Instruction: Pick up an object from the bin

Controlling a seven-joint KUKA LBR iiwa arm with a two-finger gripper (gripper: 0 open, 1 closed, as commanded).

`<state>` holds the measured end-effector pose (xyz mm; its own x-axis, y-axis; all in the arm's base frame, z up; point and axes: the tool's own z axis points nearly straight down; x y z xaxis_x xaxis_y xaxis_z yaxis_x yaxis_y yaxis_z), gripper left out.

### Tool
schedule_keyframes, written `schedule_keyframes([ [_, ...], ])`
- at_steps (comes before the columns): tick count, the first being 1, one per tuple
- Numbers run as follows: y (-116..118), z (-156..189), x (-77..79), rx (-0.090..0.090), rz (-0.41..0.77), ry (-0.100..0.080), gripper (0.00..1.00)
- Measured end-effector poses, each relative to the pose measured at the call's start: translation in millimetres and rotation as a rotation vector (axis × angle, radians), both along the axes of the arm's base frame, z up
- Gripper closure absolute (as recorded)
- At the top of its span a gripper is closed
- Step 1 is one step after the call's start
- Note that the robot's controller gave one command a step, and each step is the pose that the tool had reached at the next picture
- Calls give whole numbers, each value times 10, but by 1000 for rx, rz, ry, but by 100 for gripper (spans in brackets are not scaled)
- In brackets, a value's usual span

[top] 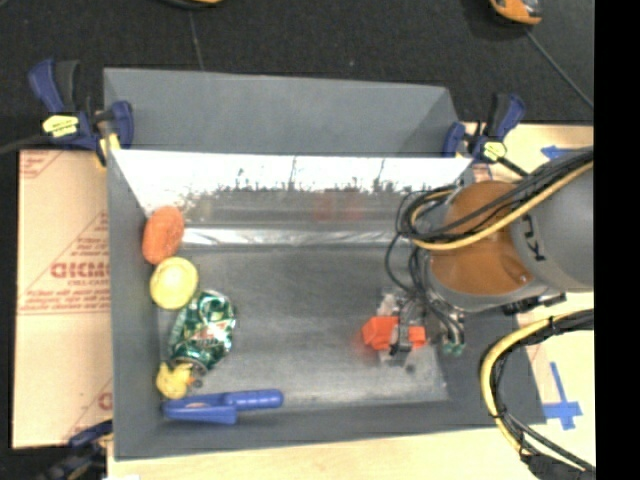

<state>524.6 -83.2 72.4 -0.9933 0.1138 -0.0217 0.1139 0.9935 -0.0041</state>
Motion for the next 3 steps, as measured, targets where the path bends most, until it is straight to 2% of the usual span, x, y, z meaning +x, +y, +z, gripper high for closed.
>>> schedule_keyframes([
  [1,-146,609,134,2,-18,4,100],
  [2,-40,939,-49,1,-33,6,100],
  [3,-223,1291,-49,-4,145,2,100],
])
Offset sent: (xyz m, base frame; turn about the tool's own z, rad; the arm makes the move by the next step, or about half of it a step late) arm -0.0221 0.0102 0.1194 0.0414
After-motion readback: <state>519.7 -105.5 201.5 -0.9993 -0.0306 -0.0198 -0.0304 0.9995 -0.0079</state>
